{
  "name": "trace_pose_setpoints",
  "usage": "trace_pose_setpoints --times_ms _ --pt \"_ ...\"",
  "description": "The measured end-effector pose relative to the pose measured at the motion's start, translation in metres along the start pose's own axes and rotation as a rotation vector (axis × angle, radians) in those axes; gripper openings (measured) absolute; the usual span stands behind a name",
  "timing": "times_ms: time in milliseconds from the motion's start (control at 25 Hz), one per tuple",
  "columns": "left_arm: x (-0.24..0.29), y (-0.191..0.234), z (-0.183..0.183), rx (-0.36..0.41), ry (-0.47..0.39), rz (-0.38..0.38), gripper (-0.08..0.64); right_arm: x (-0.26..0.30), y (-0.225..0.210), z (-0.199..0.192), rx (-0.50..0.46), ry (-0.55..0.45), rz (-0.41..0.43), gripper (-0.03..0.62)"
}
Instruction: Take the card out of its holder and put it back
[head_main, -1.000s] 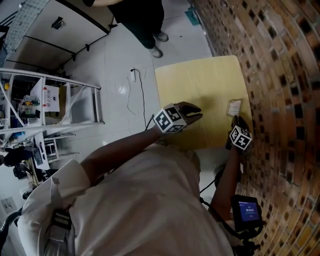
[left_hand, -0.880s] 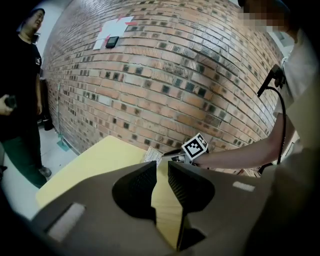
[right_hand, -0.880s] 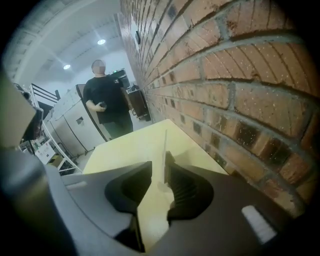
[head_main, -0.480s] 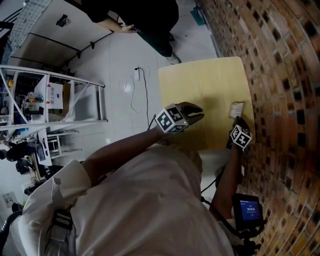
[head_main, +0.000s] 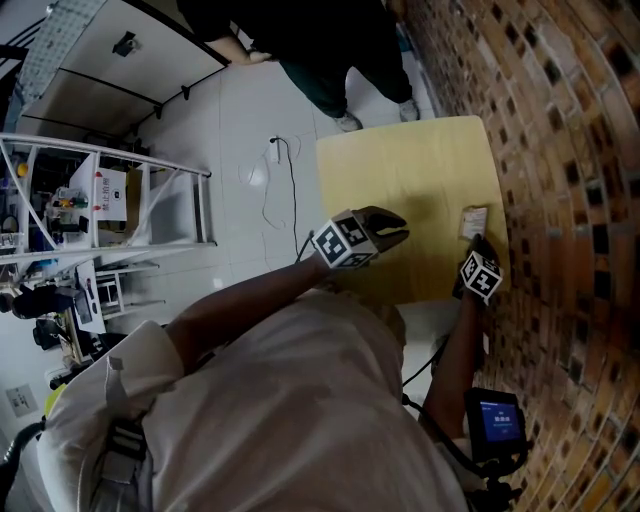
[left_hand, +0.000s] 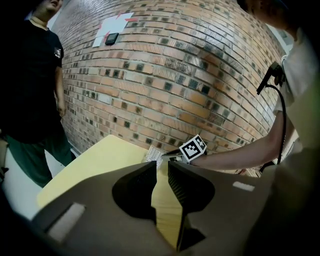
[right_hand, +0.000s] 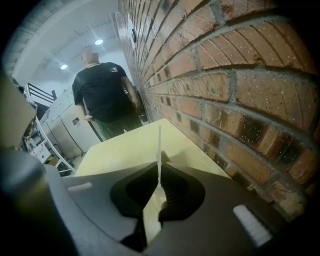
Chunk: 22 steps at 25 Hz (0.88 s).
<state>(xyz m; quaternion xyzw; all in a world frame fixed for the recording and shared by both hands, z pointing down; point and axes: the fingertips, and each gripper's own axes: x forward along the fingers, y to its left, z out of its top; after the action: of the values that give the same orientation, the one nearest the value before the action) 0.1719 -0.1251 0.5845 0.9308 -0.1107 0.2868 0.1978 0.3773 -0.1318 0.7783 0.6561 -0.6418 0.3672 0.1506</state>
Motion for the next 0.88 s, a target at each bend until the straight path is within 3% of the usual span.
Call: trace_pose_setpoints --times_ms 880 --pt "-0.01 -0.002 0.004 0.013 -0.033 -0.021 0.094 -0.035 0.01 0.031 -0.032 -0.074 -0.044 0.014"
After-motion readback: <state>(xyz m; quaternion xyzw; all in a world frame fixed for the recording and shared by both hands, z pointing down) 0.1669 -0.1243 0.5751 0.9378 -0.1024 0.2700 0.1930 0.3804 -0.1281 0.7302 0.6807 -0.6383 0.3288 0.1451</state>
